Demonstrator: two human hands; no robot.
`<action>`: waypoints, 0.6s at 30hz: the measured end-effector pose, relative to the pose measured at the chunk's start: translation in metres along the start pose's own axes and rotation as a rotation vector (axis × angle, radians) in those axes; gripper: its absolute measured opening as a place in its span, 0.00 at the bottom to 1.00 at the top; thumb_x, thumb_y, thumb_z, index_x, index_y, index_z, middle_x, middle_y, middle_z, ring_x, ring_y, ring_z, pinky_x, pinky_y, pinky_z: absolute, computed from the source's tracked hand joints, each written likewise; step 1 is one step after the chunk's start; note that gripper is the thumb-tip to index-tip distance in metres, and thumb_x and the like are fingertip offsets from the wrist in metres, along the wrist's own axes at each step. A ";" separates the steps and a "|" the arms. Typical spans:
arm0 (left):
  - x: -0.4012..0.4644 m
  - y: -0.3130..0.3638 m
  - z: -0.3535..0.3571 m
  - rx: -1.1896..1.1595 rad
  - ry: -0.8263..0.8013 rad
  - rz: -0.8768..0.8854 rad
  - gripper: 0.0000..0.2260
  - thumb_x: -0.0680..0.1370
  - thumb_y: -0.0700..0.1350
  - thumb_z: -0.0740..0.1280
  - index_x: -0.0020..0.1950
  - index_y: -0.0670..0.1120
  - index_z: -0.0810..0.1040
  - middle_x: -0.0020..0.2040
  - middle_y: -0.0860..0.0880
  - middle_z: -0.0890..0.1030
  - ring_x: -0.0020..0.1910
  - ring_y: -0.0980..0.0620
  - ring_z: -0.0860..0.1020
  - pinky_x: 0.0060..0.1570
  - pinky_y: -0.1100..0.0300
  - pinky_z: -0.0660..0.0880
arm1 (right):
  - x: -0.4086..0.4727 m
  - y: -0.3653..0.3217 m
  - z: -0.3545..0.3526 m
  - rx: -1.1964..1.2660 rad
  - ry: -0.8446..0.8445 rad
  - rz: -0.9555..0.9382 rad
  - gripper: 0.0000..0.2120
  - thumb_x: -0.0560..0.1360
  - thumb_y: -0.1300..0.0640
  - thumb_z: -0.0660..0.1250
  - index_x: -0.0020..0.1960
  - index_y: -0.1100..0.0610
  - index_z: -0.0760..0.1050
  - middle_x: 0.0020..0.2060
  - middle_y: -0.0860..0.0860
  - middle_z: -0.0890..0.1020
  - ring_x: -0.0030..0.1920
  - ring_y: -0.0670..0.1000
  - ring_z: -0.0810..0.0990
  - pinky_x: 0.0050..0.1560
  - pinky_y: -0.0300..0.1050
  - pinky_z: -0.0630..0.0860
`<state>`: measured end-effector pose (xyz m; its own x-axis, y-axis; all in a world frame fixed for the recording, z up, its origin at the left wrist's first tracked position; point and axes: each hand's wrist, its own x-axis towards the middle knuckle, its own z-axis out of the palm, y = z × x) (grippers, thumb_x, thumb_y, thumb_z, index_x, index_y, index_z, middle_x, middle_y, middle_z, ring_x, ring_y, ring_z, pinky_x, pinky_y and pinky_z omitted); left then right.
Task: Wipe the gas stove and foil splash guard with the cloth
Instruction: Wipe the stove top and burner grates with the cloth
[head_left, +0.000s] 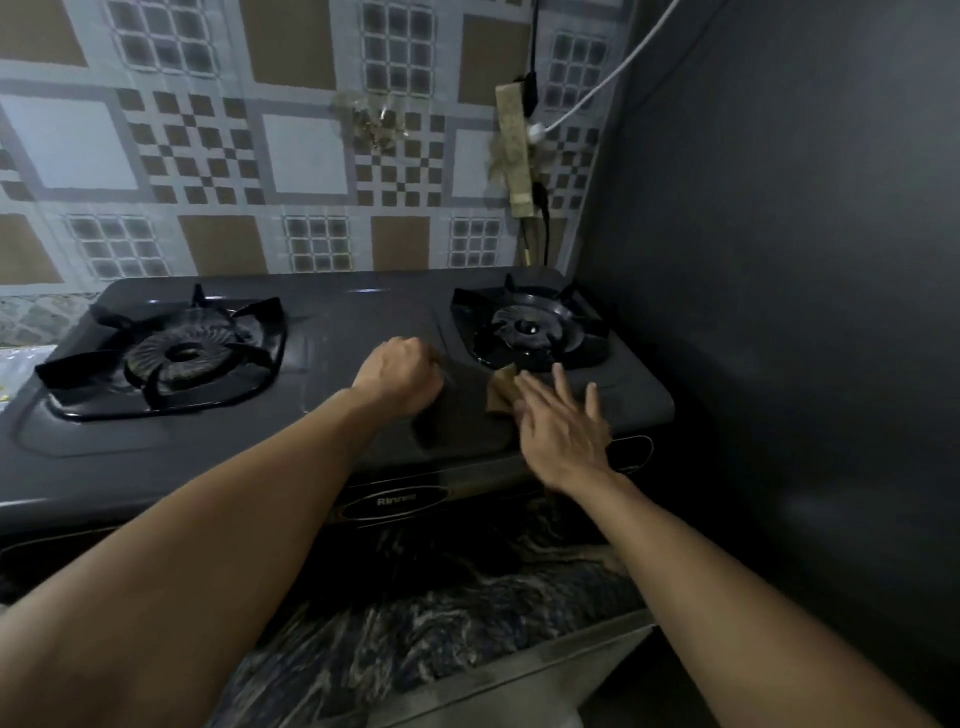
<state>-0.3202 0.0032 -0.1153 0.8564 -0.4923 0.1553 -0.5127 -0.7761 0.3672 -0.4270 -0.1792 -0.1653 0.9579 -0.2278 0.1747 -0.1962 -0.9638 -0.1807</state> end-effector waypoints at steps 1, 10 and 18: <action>-0.002 0.008 0.006 0.015 -0.015 0.012 0.15 0.75 0.43 0.58 0.52 0.44 0.84 0.53 0.39 0.83 0.55 0.38 0.79 0.55 0.51 0.75 | 0.002 0.020 -0.005 -0.004 -0.008 0.058 0.24 0.83 0.47 0.44 0.78 0.49 0.55 0.77 0.40 0.56 0.78 0.48 0.41 0.75 0.61 0.38; -0.017 0.038 0.032 0.180 -0.104 0.060 0.18 0.77 0.44 0.55 0.62 0.48 0.78 0.68 0.47 0.75 0.70 0.44 0.67 0.70 0.42 0.60 | 0.032 0.132 -0.025 0.223 0.033 0.365 0.24 0.83 0.49 0.43 0.78 0.52 0.56 0.78 0.44 0.55 0.78 0.54 0.44 0.75 0.63 0.45; -0.036 0.027 0.018 0.094 -0.133 -0.013 0.23 0.79 0.43 0.54 0.75 0.48 0.65 0.77 0.48 0.62 0.77 0.47 0.57 0.71 0.43 0.53 | 0.001 0.070 -0.003 0.063 0.161 0.146 0.22 0.83 0.50 0.48 0.75 0.52 0.62 0.75 0.45 0.63 0.78 0.51 0.50 0.76 0.60 0.42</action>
<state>-0.3660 -0.0070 -0.1279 0.8508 -0.5248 0.0264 -0.5103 -0.8133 0.2796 -0.4406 -0.2474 -0.1745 0.8735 -0.3881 0.2939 -0.3118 -0.9097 -0.2744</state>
